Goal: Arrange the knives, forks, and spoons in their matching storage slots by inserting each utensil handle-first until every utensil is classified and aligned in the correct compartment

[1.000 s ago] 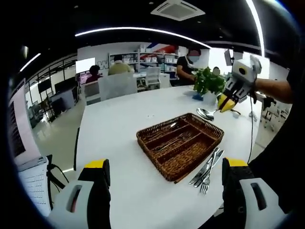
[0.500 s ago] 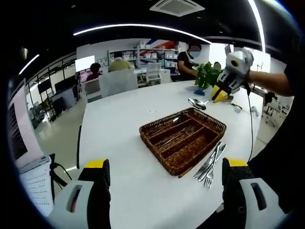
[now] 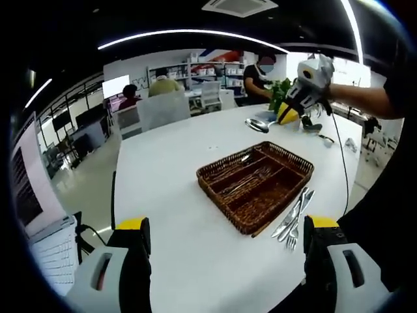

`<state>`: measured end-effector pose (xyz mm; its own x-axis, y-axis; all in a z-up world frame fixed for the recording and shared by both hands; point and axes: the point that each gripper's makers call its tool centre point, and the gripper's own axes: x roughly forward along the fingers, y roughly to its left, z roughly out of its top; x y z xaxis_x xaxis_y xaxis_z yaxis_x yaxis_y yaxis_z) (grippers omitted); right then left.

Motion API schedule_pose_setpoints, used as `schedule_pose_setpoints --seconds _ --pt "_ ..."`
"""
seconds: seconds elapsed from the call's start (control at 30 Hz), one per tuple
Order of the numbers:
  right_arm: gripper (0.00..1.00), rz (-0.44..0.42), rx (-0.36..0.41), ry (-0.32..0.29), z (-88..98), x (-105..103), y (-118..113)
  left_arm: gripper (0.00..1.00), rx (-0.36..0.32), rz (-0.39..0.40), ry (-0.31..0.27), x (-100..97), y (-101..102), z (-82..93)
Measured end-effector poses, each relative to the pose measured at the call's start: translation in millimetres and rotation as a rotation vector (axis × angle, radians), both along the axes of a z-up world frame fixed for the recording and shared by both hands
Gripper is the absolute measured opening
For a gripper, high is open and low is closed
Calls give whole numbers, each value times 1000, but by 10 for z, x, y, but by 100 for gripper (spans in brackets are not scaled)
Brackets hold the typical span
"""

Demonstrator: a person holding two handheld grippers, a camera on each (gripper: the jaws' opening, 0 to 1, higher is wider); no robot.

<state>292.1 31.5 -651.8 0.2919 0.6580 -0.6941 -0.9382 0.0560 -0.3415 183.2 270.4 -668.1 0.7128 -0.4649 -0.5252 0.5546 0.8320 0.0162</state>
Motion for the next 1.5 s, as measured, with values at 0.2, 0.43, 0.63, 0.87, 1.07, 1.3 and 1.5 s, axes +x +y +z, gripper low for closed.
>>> schedule_pose_setpoints --seconds 0.2,0.43,0.63,0.87,1.07,1.3,1.5 --pt "0 3 0 -7 18 189 21 100 1 11 -10 31 55 30" --pt "0 2 13 -4 3 397 90 100 26 7 0 56 86 9" --pt "0 5 13 -8 -13 534 126 100 18 9 4 111 87 26" --pt "0 8 -2 -2 -75 694 123 100 18 0 15 166 68 10" --pt "0 -3 -13 1 -87 816 97 100 14 5 20 209 97 -16" --pt "0 -2 -24 18 -154 863 99 100 7 7 30 241 110 -57" --pt "0 -7 -24 29 -241 889 104 100 6 10 37 257 140 -91"
